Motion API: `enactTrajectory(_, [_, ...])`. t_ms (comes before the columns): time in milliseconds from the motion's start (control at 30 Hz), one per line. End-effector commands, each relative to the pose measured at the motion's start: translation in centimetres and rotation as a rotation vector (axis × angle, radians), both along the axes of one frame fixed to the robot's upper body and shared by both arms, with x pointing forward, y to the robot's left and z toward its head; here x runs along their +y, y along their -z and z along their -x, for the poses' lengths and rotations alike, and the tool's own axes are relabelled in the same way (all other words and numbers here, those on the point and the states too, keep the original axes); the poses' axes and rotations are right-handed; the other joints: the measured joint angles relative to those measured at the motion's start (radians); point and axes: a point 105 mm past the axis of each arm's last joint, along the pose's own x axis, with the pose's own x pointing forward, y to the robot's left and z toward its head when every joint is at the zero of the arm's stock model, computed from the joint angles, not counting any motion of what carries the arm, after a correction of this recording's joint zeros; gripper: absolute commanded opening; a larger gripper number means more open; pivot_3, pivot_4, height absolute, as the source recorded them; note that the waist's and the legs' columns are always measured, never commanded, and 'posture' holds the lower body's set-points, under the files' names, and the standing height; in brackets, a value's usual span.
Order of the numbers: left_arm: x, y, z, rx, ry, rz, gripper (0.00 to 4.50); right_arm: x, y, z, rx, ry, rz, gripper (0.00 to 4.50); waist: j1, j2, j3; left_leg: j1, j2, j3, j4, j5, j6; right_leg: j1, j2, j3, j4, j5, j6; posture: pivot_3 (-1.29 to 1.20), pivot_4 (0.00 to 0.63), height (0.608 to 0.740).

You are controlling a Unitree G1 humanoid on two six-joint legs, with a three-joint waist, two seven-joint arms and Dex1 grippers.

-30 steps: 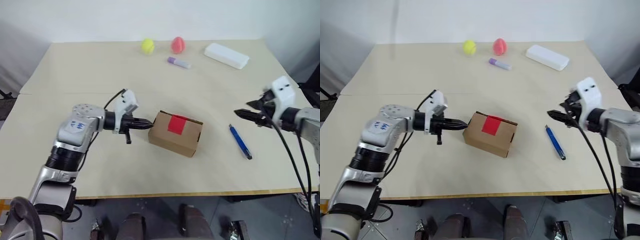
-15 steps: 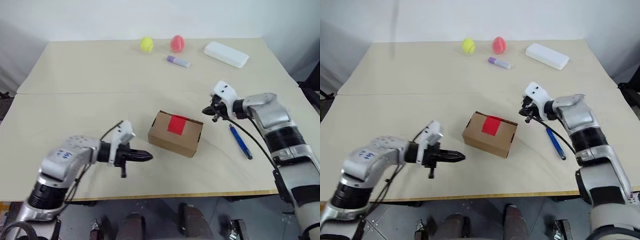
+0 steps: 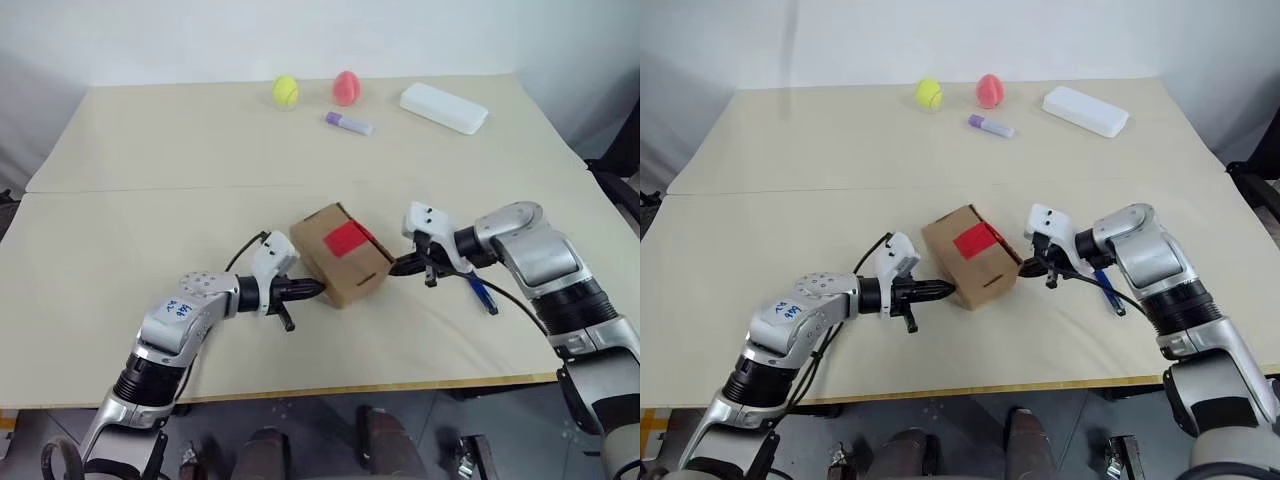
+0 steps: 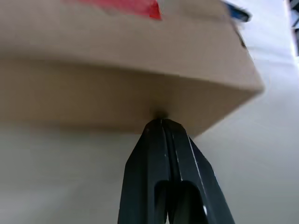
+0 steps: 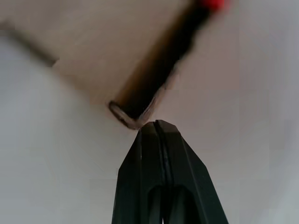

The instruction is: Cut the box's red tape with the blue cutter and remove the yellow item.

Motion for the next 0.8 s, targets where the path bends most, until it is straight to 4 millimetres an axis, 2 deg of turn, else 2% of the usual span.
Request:
enactTrajectory(33, [0.8, -1.9, -1.1, -0.08, 0.011, -0.004, 0.0, 2.5, -1.8, 1.9, -0.043, -0.059, -0.077, 0.03, 0.001, 0.0, 0.0, 0.0, 0.0, 0.0, 0.0, 0.0, 0.0, 0.0, 0.0, 0.0, 0.0, 0.0, 0.0, 0.0, 0.15, 0.74])
enactTrajectory(267, [1.4, -2.4, -1.0, -0.079, 0.059, -0.024, 0.0, 4.7, -1.6, 4.7, -0.023, -0.081, -0.132, 0.03, 0.003, 0.0, 0.0, -0.001, 0.0, -0.001, 0.0, 0.0, 0.0, 0.0, 0.0, -0.001, -0.001, 0.0, 0.0, 0.0, 0.15, 0.74])
enactTrajectory(367, [1.5, -2.5, -0.4, -0.062, 0.082, -0.026, 0.0, 5.0, -1.0, 5.2, -0.012, -0.078, -0.129, 0.03, 0.004, 0.0, 0.0, -0.001, 0.0, -0.001, 0.0, 0.0, 0.0, 0.0, 0.0, -0.001, -0.001, 0.0, 0.0, 0.0, 0.15, 0.74])
enactTrajectory(433, [1.6, -2.5, -0.1, -0.055, 0.094, -0.034, 0.0, 4.4, -0.4, 5.2, -0.021, -0.062, -0.091, 0.03, 0.003, 0.0, 0.0, -0.001, 0.0, -0.001, 0.0, 0.0, 0.0, 0.0, 0.0, 0.0, 0.0, 0.0, 0.0, 0.0, 0.15, 0.74])
enactTrajectory(500, [2.0, -2.4, -0.2, -0.056, 0.088, -0.042, 0.0, 3.5, 0.1, 4.8, -0.039, -0.03, -0.041, 0.03, 0.005, 0.0, 0.0, -0.001, 0.0, -0.001, 0.0, 0.0, 0.0, 0.0, 0.0, 0.0, 0.0, 0.0, 0.0, 0.0, 0.15, 0.74])
enactTrajectory(633, [3.0, -2.0, -1.4, -0.08, 0.03, -0.072, 0.0, -0.6, 0.4, 1.7, -0.149, 0.156, 0.104, 0.03, 0.005, 0.0, 0.0, 0.0, 0.0, -0.001, 0.0, 0.0, 0.0, 0.0, 0.0, 0.0, -0.001, 0.0, 0.0, 0.0, 0.15, 0.74])
enactTrajectory(733, [2.9, -2.0, -2.0, -0.102, 0.019, -0.069, 0.0, -1.5, 0.4, 0.4, -0.173, 0.226, 0.106, 0.03, 0.004, 0.0, 0.0, -0.001, 0.0, 0.0, 0.0, 0.0, 0.0, 0.0, 0.0, 0.0, -0.001, 0.0, 0.0, 0.0, 0.15, 0.74])
enactTrajectory(800, [2.6, -2.0, -2.6, -0.123, 0.006, -0.066, 0.0, -1.2, 0.3, -0.4, -0.185, 0.254, 0.082, 0.03, 0.001, 0.0, 0.0, 0.0, 0.0, 0.0, 0.0, 0.0, 0.0, 0.0, 0.0, 0.0, -0.001, 0.0, 0.0, 0.0, 0.15, 0.74])
